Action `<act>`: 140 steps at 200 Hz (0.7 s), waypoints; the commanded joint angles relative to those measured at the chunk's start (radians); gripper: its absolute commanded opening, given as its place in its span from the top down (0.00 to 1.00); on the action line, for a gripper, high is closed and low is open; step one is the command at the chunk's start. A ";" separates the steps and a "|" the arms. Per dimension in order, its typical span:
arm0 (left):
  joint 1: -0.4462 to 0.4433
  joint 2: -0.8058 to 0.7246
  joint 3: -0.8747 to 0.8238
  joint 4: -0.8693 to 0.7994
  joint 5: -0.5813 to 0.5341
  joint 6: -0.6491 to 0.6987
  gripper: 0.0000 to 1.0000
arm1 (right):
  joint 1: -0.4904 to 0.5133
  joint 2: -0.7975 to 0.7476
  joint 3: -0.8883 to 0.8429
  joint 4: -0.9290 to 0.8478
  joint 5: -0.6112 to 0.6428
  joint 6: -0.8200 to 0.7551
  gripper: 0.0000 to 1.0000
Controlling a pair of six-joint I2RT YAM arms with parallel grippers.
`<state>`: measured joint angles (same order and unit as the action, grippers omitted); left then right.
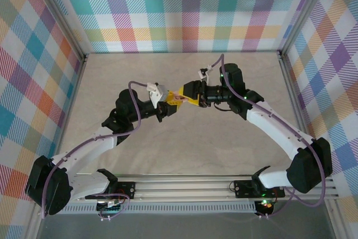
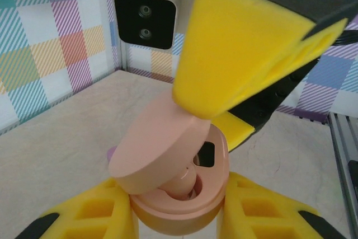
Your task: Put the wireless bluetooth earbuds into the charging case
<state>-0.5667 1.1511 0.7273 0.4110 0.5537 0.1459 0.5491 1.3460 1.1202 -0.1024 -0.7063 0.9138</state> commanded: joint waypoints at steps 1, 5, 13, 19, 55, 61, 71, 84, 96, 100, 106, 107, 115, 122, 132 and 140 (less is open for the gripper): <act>0.001 0.014 0.044 0.062 0.021 -0.028 0.92 | 0.002 0.008 -0.007 0.051 -0.059 0.037 0.32; 0.001 0.018 0.044 0.063 0.023 -0.029 0.92 | 0.002 0.010 -0.006 0.058 -0.063 0.042 0.33; 0.001 0.022 0.046 0.065 0.026 -0.031 0.92 | 0.002 0.011 -0.008 0.070 -0.069 0.051 0.34; 0.001 0.026 0.045 0.066 0.027 -0.033 0.92 | 0.001 0.013 -0.008 0.080 -0.074 0.058 0.36; 0.001 0.032 0.045 0.056 0.038 -0.032 0.91 | -0.003 0.022 -0.014 0.132 -0.099 0.100 0.47; 0.001 0.031 0.043 0.054 0.040 -0.032 0.90 | -0.005 0.022 -0.017 0.141 -0.102 0.108 0.48; 0.001 0.028 0.040 0.050 0.043 -0.029 0.90 | -0.006 0.022 -0.023 0.159 -0.103 0.123 0.49; 0.001 0.026 0.037 0.039 0.043 -0.021 0.89 | -0.009 0.024 -0.030 0.185 -0.108 0.143 0.48; 0.001 0.024 0.037 0.022 0.042 -0.010 0.89 | -0.012 0.022 -0.035 0.207 -0.108 0.161 0.41; 0.001 0.023 0.036 0.018 0.043 -0.006 0.89 | -0.014 0.021 -0.035 0.212 -0.108 0.167 0.41; 0.001 0.023 0.036 0.012 0.043 -0.003 0.89 | -0.014 0.020 -0.037 0.219 -0.108 0.172 0.41; 0.001 0.023 0.035 0.012 0.043 -0.002 0.89 | -0.015 0.020 -0.037 0.220 -0.107 0.173 0.41; 0.001 0.022 0.035 0.011 0.045 0.001 0.88 | -0.015 0.020 -0.036 0.222 -0.106 0.175 0.41; 0.001 0.022 0.034 0.011 0.047 0.003 0.87 | -0.018 0.021 -0.036 0.221 -0.105 0.174 0.43; 0.001 0.021 0.035 0.010 0.052 0.006 0.85 | -0.020 0.024 -0.035 0.224 -0.105 0.178 0.46; 0.000 0.019 0.035 0.009 0.054 0.010 0.84 | -0.020 0.026 -0.037 0.225 -0.104 0.181 0.49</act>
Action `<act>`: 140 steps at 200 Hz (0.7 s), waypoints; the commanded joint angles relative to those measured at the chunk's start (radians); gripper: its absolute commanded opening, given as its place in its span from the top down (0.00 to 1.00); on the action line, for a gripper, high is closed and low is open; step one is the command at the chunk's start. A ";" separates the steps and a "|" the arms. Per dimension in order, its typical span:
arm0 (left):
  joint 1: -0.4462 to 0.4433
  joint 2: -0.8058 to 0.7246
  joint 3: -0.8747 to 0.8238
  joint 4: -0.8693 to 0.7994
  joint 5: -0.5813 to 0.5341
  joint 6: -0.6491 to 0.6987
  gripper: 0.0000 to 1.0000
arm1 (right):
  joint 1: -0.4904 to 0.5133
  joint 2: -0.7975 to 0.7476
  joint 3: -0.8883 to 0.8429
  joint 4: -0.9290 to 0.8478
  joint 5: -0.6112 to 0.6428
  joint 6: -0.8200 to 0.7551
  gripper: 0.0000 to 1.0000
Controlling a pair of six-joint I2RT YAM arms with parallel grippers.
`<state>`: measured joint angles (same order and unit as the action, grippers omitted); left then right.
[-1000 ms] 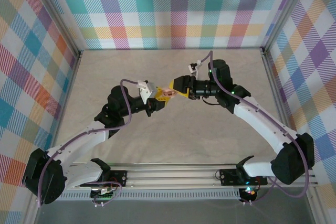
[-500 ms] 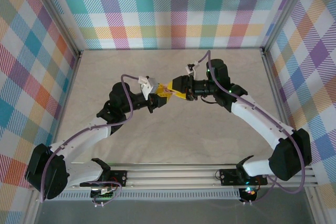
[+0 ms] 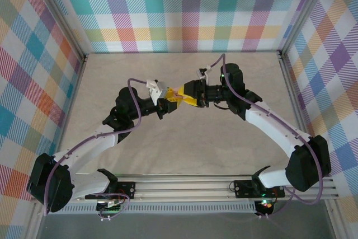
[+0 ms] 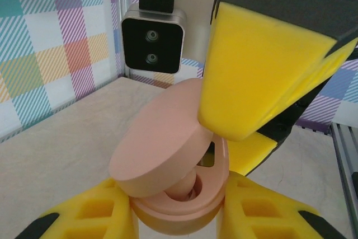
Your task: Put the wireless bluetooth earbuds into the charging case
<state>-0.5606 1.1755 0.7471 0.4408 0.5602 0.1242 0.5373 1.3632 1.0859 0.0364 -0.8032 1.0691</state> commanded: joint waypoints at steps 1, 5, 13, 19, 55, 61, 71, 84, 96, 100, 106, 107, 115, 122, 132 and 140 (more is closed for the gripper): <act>-0.006 -0.006 0.015 -0.020 0.047 0.032 0.84 | -0.008 0.010 -0.003 0.086 -0.008 0.026 0.49; -0.005 -0.006 0.015 -0.022 0.049 0.033 0.84 | -0.008 0.012 -0.004 0.088 -0.008 0.028 0.51; -0.005 -0.007 0.016 -0.028 0.053 0.039 0.83 | -0.010 0.015 -0.007 0.093 -0.008 0.032 0.53; -0.005 -0.009 0.017 -0.032 0.057 0.043 0.83 | -0.010 0.017 -0.009 0.100 -0.009 0.036 0.55; -0.006 -0.014 0.022 -0.044 0.093 0.052 0.76 | -0.010 0.020 -0.019 0.126 -0.011 0.045 0.62; -0.006 -0.014 0.023 -0.044 0.098 0.051 0.73 | -0.010 0.020 -0.020 0.129 -0.013 0.044 0.63; -0.006 -0.018 0.023 -0.044 0.106 0.052 0.69 | -0.010 0.019 -0.022 0.135 -0.013 0.046 0.64; -0.006 -0.020 0.025 -0.046 0.114 0.053 0.64 | -0.010 0.019 -0.027 0.139 -0.013 0.046 0.65; -0.007 -0.021 0.029 -0.056 0.121 0.055 0.62 | -0.010 0.016 -0.033 0.147 -0.011 0.048 0.67; -0.007 -0.021 0.031 -0.059 0.123 0.057 0.61 | -0.010 0.015 -0.035 0.150 -0.011 0.048 0.68; -0.006 -0.022 0.033 -0.065 0.128 0.058 0.60 | -0.010 0.013 -0.039 0.156 -0.009 0.049 0.68; -0.006 -0.021 0.034 -0.066 0.129 0.058 0.59 | -0.010 0.013 -0.039 0.157 -0.009 0.049 0.69; -0.006 -0.020 0.036 -0.073 0.136 0.062 0.57 | -0.011 0.011 -0.043 0.158 -0.007 0.048 0.69; -0.007 -0.020 0.038 -0.080 0.143 0.065 0.55 | -0.011 0.009 -0.044 0.162 -0.006 0.046 0.71; -0.007 -0.019 0.041 -0.089 0.152 0.069 0.53 | -0.012 0.007 -0.048 0.164 -0.007 0.042 0.71; -0.007 -0.020 0.041 -0.095 0.159 0.069 0.51 | -0.013 0.005 -0.051 0.164 -0.005 0.040 0.72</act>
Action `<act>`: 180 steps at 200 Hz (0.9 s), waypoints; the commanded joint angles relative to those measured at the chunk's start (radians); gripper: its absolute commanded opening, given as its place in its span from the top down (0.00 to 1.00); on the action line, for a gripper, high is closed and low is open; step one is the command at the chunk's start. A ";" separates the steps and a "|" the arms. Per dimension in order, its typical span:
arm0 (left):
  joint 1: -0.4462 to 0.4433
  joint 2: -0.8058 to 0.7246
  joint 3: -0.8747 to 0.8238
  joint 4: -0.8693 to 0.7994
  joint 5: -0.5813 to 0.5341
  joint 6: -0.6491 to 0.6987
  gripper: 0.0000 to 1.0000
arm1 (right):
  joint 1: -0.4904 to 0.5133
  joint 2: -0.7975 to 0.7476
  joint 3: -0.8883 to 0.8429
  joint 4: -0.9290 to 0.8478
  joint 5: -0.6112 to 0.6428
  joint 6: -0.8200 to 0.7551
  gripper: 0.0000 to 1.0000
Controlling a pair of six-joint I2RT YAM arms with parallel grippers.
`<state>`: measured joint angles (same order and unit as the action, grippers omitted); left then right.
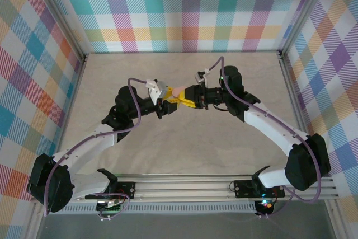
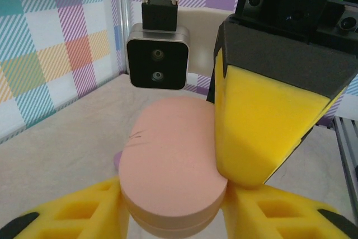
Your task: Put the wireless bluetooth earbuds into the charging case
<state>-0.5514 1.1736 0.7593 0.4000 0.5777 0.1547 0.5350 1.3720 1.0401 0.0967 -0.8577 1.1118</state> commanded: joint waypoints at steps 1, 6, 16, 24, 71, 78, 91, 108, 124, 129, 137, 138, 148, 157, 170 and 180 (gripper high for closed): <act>-0.016 -0.019 0.030 -0.055 0.142 0.038 0.50 | -0.010 -0.003 -0.006 0.105 0.049 -0.003 0.72; -0.015 -0.019 0.030 -0.059 0.146 0.040 0.49 | -0.010 -0.004 -0.008 0.108 0.049 -0.003 0.73; -0.016 -0.022 0.031 -0.066 0.150 0.043 0.46 | -0.011 -0.007 -0.013 0.114 0.051 -0.003 0.74; -0.016 -0.026 0.031 -0.072 0.151 0.046 0.44 | -0.012 -0.011 -0.018 0.119 0.053 -0.004 0.74; -0.016 -0.050 0.044 -0.180 0.148 0.106 0.21 | -0.025 -0.034 -0.042 0.094 0.078 -0.035 0.76; -0.016 -0.059 0.043 -0.196 0.140 0.120 0.04 | -0.029 -0.037 -0.044 0.088 0.082 -0.040 0.76; -0.015 -0.078 0.034 -0.224 0.110 0.138 0.00 | -0.037 -0.043 -0.048 0.069 0.087 -0.052 0.76; -0.015 -0.110 0.013 -0.245 0.033 0.143 0.00 | -0.044 -0.050 -0.045 0.035 0.098 -0.078 0.76; -0.015 -0.137 -0.006 -0.256 -0.057 0.134 0.00 | -0.046 -0.054 -0.041 0.008 0.106 -0.102 0.77; -0.015 -0.145 -0.010 -0.257 -0.082 0.133 0.00 | -0.046 -0.054 -0.040 -0.001 0.110 -0.110 0.77; -0.015 -0.157 -0.019 -0.257 -0.120 0.126 0.00 | -0.046 -0.051 -0.038 -0.017 0.117 -0.128 0.77; -0.015 -0.158 -0.019 -0.257 -0.125 0.125 0.00 | -0.046 -0.050 -0.038 -0.021 0.118 -0.130 0.77; -0.015 -0.169 -0.026 -0.263 -0.167 0.123 0.00 | -0.046 -0.039 -0.035 -0.044 0.128 -0.154 0.77; -0.015 -0.181 -0.033 -0.273 -0.197 0.124 0.00 | -0.046 -0.020 -0.032 -0.067 0.135 -0.177 0.77; -0.015 -0.197 -0.047 -0.285 -0.253 0.125 0.00 | -0.046 0.019 -0.026 -0.092 0.137 -0.212 0.77; -0.015 -0.207 -0.061 -0.291 -0.299 0.126 0.00 | -0.046 0.059 -0.023 -0.106 0.138 -0.239 0.77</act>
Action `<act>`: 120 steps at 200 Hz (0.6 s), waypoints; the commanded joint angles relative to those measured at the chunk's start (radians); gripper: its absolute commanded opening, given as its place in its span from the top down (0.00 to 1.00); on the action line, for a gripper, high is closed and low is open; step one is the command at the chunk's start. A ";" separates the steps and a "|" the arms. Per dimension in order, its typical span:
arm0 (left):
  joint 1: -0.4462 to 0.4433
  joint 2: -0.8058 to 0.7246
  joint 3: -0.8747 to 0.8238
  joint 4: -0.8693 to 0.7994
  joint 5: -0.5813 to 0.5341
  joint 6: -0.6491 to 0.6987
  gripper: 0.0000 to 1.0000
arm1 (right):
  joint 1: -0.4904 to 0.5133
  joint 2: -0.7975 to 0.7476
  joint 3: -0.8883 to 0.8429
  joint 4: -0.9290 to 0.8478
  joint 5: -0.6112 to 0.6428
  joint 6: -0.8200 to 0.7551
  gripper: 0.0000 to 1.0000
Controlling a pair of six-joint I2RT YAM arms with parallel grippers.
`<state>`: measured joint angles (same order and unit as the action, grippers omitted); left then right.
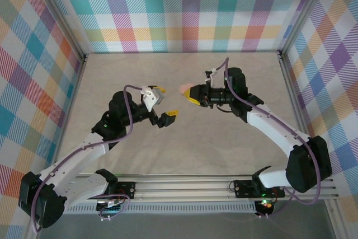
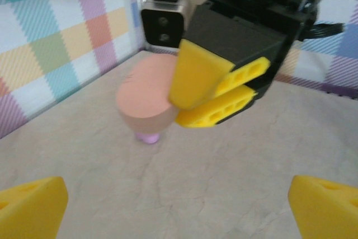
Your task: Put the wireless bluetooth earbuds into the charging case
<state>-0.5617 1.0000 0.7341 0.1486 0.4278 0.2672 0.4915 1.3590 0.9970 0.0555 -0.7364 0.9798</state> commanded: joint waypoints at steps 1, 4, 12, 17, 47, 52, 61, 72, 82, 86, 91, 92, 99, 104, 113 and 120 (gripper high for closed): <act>-0.004 -0.034 -0.038 -0.040 -0.152 0.013 0.00 | -0.002 0.077 0.020 -0.066 0.018 -0.109 0.77; -0.004 -0.038 -0.045 -0.040 -0.164 0.012 0.00 | -0.002 0.091 0.021 -0.071 0.020 -0.118 0.77; -0.004 -0.044 -0.062 -0.028 -0.187 0.011 0.00 | -0.001 0.125 0.027 -0.080 0.023 -0.136 0.77; -0.004 -0.047 -0.075 -0.012 -0.199 0.005 0.00 | -0.002 0.157 0.033 -0.086 0.025 -0.150 0.77; -0.003 -0.053 -0.097 0.011 -0.266 -0.055 0.00 | 0.005 0.357 0.099 -0.063 0.003 -0.179 0.78; -0.003 -0.053 -0.092 -0.003 -0.276 -0.063 0.00 | 0.008 0.388 0.115 -0.061 -0.004 -0.180 0.78; -0.001 -0.054 -0.088 -0.020 -0.284 -0.068 0.00 | 0.013 0.460 0.159 -0.062 -0.021 -0.183 0.78; -0.001 -0.058 -0.093 -0.024 -0.291 -0.079 0.00 | 0.018 0.550 0.214 -0.067 -0.040 -0.180 0.79; -0.001 -0.065 -0.103 -0.021 -0.306 -0.092 0.00 | 0.019 0.613 0.253 -0.063 -0.058 -0.175 0.79; -0.001 -0.070 -0.108 -0.020 -0.314 -0.098 0.00 | 0.019 0.636 0.268 -0.063 -0.063 -0.176 0.79; -0.001 -0.078 -0.115 -0.017 -0.325 -0.105 0.00 | 0.021 0.661 0.286 -0.069 -0.066 -0.179 0.79; -0.001 -0.079 -0.116 -0.017 -0.326 -0.106 0.00 | 0.021 0.661 0.286 -0.069 -0.066 -0.179 0.79; 0.000 -0.088 -0.124 -0.015 -0.337 -0.115 0.00 | 0.020 0.695 0.313 -0.093 -0.061 -0.197 0.79; 0.000 -0.095 -0.128 -0.018 -0.344 -0.121 0.00 | 0.019 0.712 0.334 -0.121 -0.048 -0.217 0.79; 0.000 -0.108 -0.134 -0.026 -0.350 -0.128 0.00 | 0.019 0.731 0.367 -0.210 0.006 -0.258 0.79; 0.000 -0.116 -0.135 -0.043 -0.355 -0.131 0.00 | 0.019 0.737 0.383 -0.258 0.049 -0.284 0.76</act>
<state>-0.5617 0.9260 0.6231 0.1253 0.1219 0.1780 0.5045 2.0727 1.2961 -0.0505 -0.7467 0.8062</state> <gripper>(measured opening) 0.999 0.251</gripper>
